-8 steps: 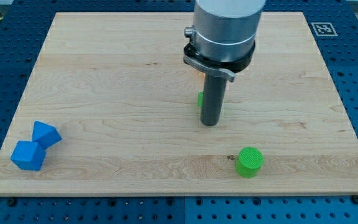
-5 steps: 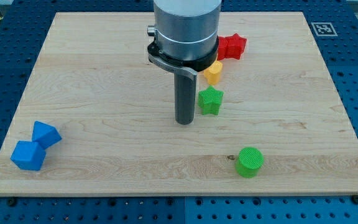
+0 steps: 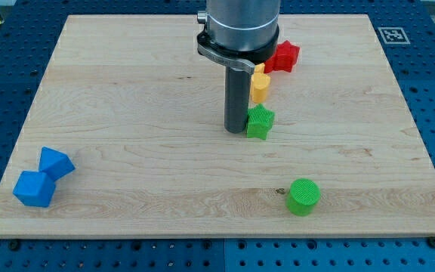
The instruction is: Push the green star below the yellow heart
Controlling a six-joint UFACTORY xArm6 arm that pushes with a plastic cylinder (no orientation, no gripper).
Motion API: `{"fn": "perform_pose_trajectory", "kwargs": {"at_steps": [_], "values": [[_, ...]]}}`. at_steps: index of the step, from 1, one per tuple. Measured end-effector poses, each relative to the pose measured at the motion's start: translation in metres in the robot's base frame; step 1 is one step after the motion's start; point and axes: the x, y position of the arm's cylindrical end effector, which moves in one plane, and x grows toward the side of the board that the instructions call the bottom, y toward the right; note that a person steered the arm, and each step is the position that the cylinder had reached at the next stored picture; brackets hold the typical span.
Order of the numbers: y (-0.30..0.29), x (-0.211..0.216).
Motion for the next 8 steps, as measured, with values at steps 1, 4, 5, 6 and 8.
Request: {"fn": "perform_pose_trajectory", "kwargs": {"at_steps": [1, 4, 5, 6, 8], "values": [[0.000, 0.012], [0.026, 0.012], [0.040, 0.012], [0.042, 0.011], [0.054, 0.047]]}}
